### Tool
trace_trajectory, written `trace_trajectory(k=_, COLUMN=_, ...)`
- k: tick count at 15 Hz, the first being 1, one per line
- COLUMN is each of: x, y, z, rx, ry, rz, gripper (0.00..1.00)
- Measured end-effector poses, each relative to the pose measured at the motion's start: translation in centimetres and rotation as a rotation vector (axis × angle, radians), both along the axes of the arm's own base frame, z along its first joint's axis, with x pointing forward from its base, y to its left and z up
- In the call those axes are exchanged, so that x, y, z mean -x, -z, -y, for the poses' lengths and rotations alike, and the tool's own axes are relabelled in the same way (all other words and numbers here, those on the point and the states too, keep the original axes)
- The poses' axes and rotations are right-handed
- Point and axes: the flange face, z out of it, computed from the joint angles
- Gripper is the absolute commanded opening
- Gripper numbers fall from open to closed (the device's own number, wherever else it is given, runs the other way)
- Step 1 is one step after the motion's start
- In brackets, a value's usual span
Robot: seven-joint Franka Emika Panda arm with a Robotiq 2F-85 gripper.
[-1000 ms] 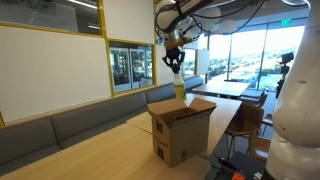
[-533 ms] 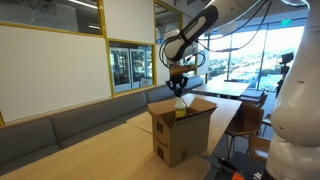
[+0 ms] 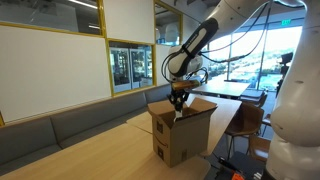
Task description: Pick up the objects from the table and put them in the box.
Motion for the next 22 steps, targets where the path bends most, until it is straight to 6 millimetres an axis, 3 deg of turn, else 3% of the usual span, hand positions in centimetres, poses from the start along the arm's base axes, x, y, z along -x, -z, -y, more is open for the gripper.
trace_trajectory(k=1, x=0.2, y=0.8, z=-0.1, rx=-0.016, ry=-0.004, rz=0.0, gripper=0.18)
trace_trajectory(k=2, x=0.4, y=1.7, z=-0.3, rx=-0.032, ry=-0.009, rz=-0.001, gripper=0.29)
trace_trajectory(k=3, x=0.6, y=2.7, z=-0.4, rx=-0.047, ry=-0.015, rz=-0.006, gripper=0.61)
trace_trajectory(k=5, x=0.8, y=4.5, z=-0.5, rx=-0.075, ry=-0.021, rz=-0.023, gripper=0.69)
trace_trajectory(k=9, x=0.9, y=6.5, z=-0.4, rx=-0.111, ry=-0.028, rz=-0.058, gripper=0.99)
trace_trajectory(k=17, x=1.1, y=7.7, z=0.3, rx=-0.134, ry=-0.028, rz=-0.082, gripper=0.99)
trace_trajectory(k=22, x=0.8, y=5.8, z=0.2, rx=-0.095, ry=-0.065, rz=-0.086, gripper=1.0)
